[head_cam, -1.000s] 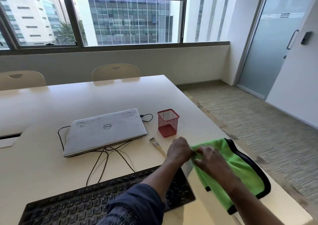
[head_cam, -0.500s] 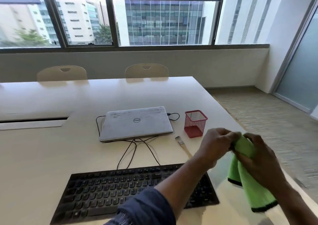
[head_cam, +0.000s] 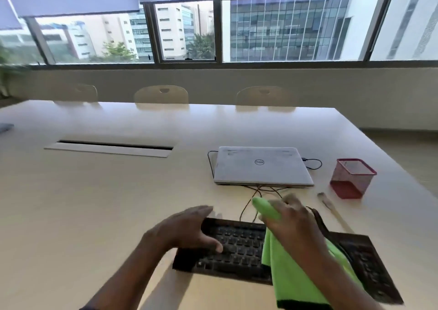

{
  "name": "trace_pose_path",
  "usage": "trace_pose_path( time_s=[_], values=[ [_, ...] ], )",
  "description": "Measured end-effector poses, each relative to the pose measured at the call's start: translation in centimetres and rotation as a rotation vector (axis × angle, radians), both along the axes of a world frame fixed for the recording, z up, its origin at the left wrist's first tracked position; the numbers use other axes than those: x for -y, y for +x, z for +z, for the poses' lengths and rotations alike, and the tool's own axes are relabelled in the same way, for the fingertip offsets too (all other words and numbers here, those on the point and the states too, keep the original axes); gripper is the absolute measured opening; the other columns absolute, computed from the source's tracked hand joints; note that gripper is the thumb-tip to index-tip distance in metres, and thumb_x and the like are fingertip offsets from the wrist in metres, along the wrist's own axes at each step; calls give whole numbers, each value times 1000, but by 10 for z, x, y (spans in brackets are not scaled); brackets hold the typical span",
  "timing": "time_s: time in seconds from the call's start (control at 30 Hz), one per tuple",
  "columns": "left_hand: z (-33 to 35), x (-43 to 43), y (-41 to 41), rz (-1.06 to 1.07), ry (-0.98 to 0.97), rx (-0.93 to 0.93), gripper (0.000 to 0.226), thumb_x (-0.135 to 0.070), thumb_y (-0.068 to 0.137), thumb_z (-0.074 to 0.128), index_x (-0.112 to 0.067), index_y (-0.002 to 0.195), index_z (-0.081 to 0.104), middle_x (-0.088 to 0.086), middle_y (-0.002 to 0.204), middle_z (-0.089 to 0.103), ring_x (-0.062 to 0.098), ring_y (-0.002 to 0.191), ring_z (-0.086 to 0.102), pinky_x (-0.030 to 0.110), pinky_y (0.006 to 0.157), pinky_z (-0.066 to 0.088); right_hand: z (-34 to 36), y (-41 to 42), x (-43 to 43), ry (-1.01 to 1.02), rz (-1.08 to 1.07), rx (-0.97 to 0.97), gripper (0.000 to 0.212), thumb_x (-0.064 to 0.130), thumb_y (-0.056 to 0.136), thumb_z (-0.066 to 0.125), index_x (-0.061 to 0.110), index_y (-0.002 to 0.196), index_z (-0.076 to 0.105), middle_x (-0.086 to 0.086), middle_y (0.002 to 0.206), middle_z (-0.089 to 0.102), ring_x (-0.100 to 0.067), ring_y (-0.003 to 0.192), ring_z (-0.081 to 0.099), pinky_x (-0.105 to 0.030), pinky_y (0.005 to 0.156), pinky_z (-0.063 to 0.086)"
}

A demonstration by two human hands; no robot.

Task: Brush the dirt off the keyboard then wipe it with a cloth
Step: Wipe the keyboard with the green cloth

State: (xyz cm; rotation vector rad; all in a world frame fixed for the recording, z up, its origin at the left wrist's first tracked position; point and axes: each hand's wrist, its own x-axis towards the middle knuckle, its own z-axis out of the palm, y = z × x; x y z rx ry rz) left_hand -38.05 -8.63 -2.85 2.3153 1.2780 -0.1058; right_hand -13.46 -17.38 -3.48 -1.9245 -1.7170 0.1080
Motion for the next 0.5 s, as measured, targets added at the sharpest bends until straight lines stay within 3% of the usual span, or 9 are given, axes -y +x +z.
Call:
trace_pose_path(
  time_s=[0.07, 0.2, 0.27, 0.33, 0.37, 0.43, 0.5],
  values=[
    [-15, 0, -22, -8, -36, 9, 114, -59, 67, 88, -20, 156, 28, -6, 158, 35, 11, 140, 36, 26, 116, 32, -14, -34, -10, -85, 61, -56, 48, 48, 93, 66, 22, 134, 64, 5, 109, 46, -14, 89, 56, -15, 74, 45],
    [-35, -5, -42, -89, 5, 45, 146, -59, 58, 92, -16, 163, 1, -3, 170, 4, 7, 154, 2, 20, 122, 5, -31, -70, -24, -270, 122, 56, 66, 62, 95, 51, 24, 149, 47, 0, 136, 45, -19, 124, 46, -31, 106, 41],
    [-42, -8, -50, -122, -15, 76, 153, -62, 56, 92, -17, 163, -8, -7, 170, -7, 2, 151, -9, 18, 120, -4, -30, -63, -23, -434, 170, 138, 74, 74, 92, 39, 38, 156, 29, 3, 158, 30, -23, 147, 25, -45, 123, 20],
    [-49, -10, -58, -144, -44, 119, 157, -64, 54, 92, -21, 162, -13, -12, 169, -14, 0, 151, -12, 19, 122, -6, -27, -47, -16, -569, 202, 232, 78, 86, 84, 22, 56, 154, 6, 13, 167, 2, -22, 156, -5, -56, 122, -12],
    [-52, -13, -62, -152, -59, 146, 157, -64, 53, 92, -23, 161, -14, -15, 168, -15, 0, 152, -11, 22, 125, -3, -27, -42, -13, -605, 198, 248, 78, 90, 78, 12, 62, 150, -2, 15, 166, -6, -20, 155, -12, -56, 120, -18],
    [-58, -15, -68, -159, -76, 208, 156, -63, 54, 92, -27, 161, -14, -20, 167, -13, 1, 153, -6, 28, 128, 6, -26, -40, -8, -597, 166, 262, 82, 91, 66, -6, 66, 144, -6, 12, 167, -5, -20, 155, -6, -52, 122, -12],
    [-63, -14, -68, -159, -67, 252, 153, -60, 56, 92, -25, 161, -14, -20, 167, -10, 3, 154, -3, 28, 127, 9, -26, -50, -6, -543, 139, 317, 89, 92, 63, -17, 63, 145, -2, 9, 163, 8, -17, 149, 12, -44, 125, 4]
  ],
)
